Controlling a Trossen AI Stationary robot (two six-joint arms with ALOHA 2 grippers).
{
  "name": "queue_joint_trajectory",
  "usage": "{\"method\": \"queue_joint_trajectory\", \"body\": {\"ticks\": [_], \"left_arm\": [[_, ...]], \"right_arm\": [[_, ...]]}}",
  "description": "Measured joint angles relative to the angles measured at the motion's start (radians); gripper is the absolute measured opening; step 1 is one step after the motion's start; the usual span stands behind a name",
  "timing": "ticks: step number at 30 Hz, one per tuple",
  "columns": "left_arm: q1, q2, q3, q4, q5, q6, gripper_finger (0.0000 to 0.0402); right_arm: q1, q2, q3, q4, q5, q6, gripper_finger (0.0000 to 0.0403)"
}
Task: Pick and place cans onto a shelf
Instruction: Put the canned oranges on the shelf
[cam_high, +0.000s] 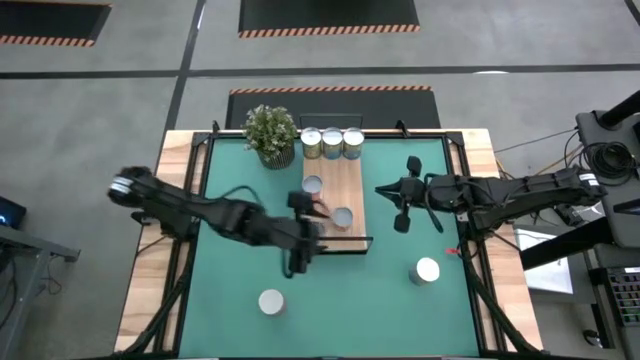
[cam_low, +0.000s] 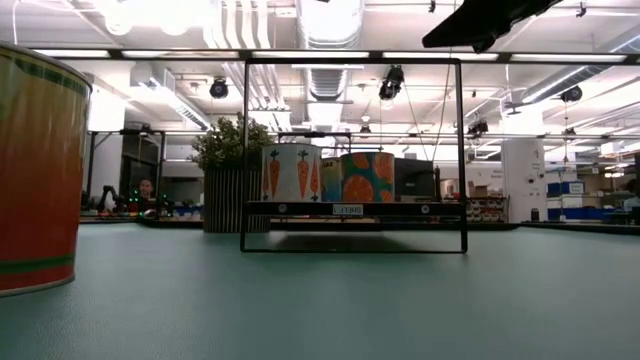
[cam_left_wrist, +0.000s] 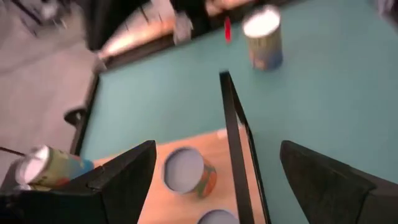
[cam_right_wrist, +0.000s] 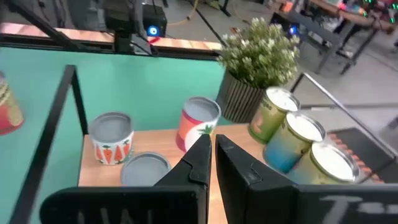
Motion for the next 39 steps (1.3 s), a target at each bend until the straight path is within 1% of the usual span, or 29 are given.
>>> {"method": "queue_joint_trajectory", "body": {"ticks": [3,5,7,10,14,18,19,21,23,25,32,34,39], "left_arm": [[-0.005,-0.124,-0.152,0.187,-0.003,0.022,0.0324],[-0.005,-0.206,-0.239,0.297,-0.004,0.028,0.0323],[-0.004,-0.277,-0.312,0.407,-0.009,0.032,0.0322],[-0.003,-0.364,-0.412,0.541,-0.012,0.038,0.0322],[-0.004,-0.450,-0.506,0.656,-0.011,0.039,0.0322],[-0.004,-0.507,-0.566,0.686,-0.011,0.039,0.0322],[-0.004,-0.518,-0.573,0.686,-0.011,0.039,0.0322],[-0.004,-0.533,-0.582,0.687,-0.011,0.039,0.0322],[-0.004,-0.543,-0.586,0.688,-0.011,0.040,0.0322],[-0.004,-0.548,-0.586,0.686,-0.011,0.044,0.0322],[-0.004,-0.549,-0.588,0.669,-0.011,0.042,0.0322],[-0.004,-0.549,-0.588,0.669,-0.011,0.042,0.0322],[-0.004,-0.563,-0.588,0.660,-0.011,0.042,0.0322]], "right_arm": [[-0.029,0.015,0.000,-0.005,-0.005,0.036,0.0013],[-0.060,0.028,0.000,-0.019,-0.035,0.062,0.0013],[-0.105,0.045,0.000,-0.032,-0.114,0.101,0.0013],[-0.180,0.090,0.000,-0.038,-0.267,0.176,0.0013],[-0.284,0.176,0.000,-0.040,-0.423,0.304,0.0013],[-0.393,0.261,0.000,-0.034,-0.612,0.490,0.0013],[-0.413,0.283,0.000,-0.031,-0.634,0.538,0.0013],[-0.447,0.322,0.001,-0.030,-0.638,0.624,0.0013],[-0.471,0.362,0.009,-0.033,-0.637,0.667,0.0013],[-0.479,0.403,0.027,-0.030,-0.640,0.672,0.0013],[-0.483,0.536,0.143,-0.049,-0.750,0.711,0.0013],[-0.482,0.572,0.192,-0.097,-0.769,0.710,0.0013],[-0.482,0.655,0.325,-0.268,-0.767,0.678,0.0013]]}}
